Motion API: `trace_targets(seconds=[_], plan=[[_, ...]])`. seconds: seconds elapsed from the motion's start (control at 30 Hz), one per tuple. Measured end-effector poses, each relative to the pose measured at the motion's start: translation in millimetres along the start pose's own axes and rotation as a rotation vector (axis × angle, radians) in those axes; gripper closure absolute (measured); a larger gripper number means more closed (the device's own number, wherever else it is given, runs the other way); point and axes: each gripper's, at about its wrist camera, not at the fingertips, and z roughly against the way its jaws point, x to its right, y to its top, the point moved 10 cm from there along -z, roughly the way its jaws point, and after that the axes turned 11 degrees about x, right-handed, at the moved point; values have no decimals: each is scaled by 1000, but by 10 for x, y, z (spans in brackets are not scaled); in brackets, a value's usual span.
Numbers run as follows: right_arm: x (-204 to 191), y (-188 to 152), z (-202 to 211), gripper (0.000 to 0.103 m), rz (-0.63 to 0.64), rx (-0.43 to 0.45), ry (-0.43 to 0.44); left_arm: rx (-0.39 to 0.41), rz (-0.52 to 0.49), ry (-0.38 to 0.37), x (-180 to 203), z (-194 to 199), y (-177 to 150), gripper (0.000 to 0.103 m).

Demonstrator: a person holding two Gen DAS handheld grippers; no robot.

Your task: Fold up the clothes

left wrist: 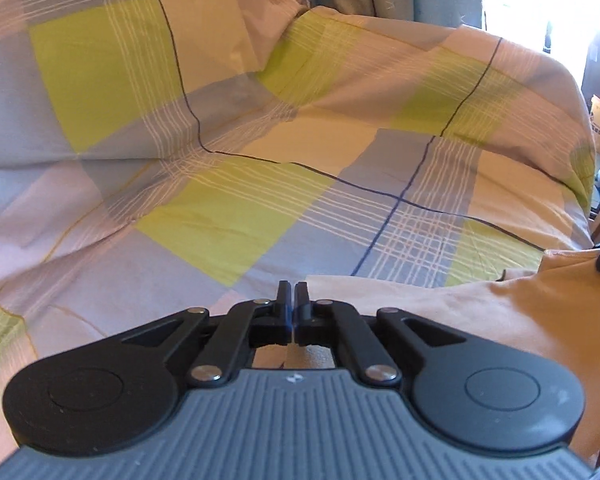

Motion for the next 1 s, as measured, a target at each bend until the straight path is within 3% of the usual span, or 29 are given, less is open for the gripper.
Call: trace_targets(seconds=[0.2,0.33,0.4,0.47,0.57,0.63,0.7,0.83,0.9,1.0], plan=[[395,-137,-238,97,-24,-118,-115,-40,17,31,-76,-167,-157,103],[520,-85,-179,79,-55,-79,-171,-9,98,13,-149,-129,-72,99],[554,-38,-124,78,-76,-42,-182,1,135,-15,-142,-116,-6,81],[515,4,-102,78,-90,-15,-154,6,167,-61,-99,-115,44,68],[360,5,-157,71,-62,-23,-99,-23,155,-100,38,-191,29,61],[251,-41,-235,63,-25,-56,-69,-47,95,-102,138,-257,-28,69],[185,-75,-297,62,28,-80,-69,-51,47,-101,213,-289,-66,103],[167,-159,-398,63,144,-132,-97,-23,0,-52,184,-281,-74,103],[176,-177,-452,78,218,-148,-121,-23,-15,-10,118,-286,-96,103],[262,-135,-521,90,228,-144,-130,-41,-5,24,-6,-296,-163,103]])
